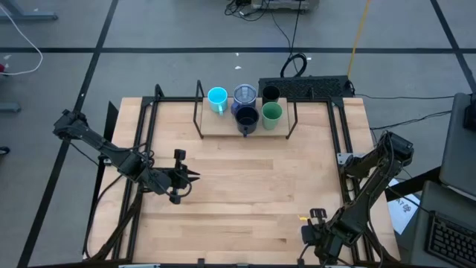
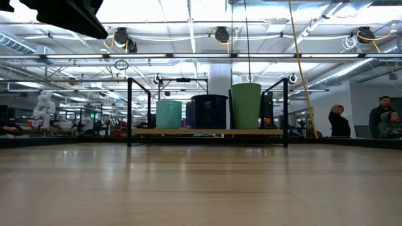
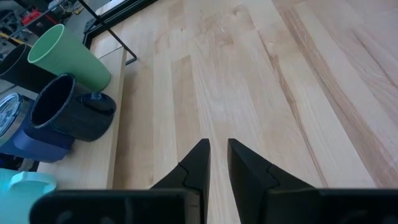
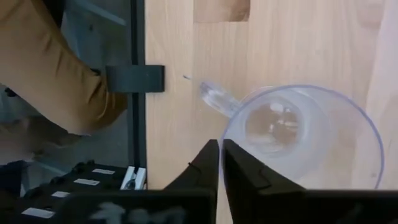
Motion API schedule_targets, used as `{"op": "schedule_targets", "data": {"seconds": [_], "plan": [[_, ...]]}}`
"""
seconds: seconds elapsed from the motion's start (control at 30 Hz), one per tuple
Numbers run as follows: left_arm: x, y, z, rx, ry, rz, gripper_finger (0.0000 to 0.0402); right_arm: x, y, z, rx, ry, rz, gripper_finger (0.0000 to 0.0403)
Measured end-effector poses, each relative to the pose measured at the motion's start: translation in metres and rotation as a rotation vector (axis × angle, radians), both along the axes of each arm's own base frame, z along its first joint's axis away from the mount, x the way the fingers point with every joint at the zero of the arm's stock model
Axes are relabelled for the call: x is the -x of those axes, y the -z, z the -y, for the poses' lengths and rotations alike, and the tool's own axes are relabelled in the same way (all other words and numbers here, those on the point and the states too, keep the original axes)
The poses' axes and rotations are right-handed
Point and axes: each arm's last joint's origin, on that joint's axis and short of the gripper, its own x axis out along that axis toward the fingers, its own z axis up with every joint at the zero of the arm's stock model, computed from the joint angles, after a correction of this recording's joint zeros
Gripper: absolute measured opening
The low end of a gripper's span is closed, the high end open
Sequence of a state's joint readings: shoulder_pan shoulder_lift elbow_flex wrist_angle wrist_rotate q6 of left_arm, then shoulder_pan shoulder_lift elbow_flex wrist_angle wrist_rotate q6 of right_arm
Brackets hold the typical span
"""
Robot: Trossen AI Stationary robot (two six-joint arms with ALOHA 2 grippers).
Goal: Stack small to large cups/mugs on shelf
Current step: Put the transparent mug on the shelf
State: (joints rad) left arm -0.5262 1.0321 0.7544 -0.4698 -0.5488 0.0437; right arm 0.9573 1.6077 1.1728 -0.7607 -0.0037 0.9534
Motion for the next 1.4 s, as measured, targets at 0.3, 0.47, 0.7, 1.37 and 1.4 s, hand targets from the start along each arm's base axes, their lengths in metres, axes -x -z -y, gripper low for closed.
{"op": "schedule_targets", "data": {"seconds": [0.3, 0.47, 0.7, 1.37, 1.4], "plan": [[0.000, 0.000, 0.000, -0.001, 0.000, 0.001, 0.0058, -0.005, -0.001, 0.001, -0.023, 0.049, 0.004, 0.0007], [0.000, 0.000, 0.000, -0.001, 0.001, 0.001, 0.0058, -0.010, -0.002, 0.004, -0.029, 0.069, 0.009, 0.0003], [0.000, 0.000, 0.000, -0.002, 0.002, 0.002, 0.0058, -0.018, -0.016, 0.014, -0.062, 0.104, 0.046, 0.0001], [0.000, 0.000, 0.000, 0.001, 0.000, 0.002, 0.0058, -0.024, -0.067, 0.058, 0.051, 0.291, 0.459, 0.0000], [0.000, 0.000, 0.000, 0.001, 0.000, 0.002, 0.0058, -0.025, -0.069, 0.061, 0.065, 0.308, 0.479, 0.0000]]}}
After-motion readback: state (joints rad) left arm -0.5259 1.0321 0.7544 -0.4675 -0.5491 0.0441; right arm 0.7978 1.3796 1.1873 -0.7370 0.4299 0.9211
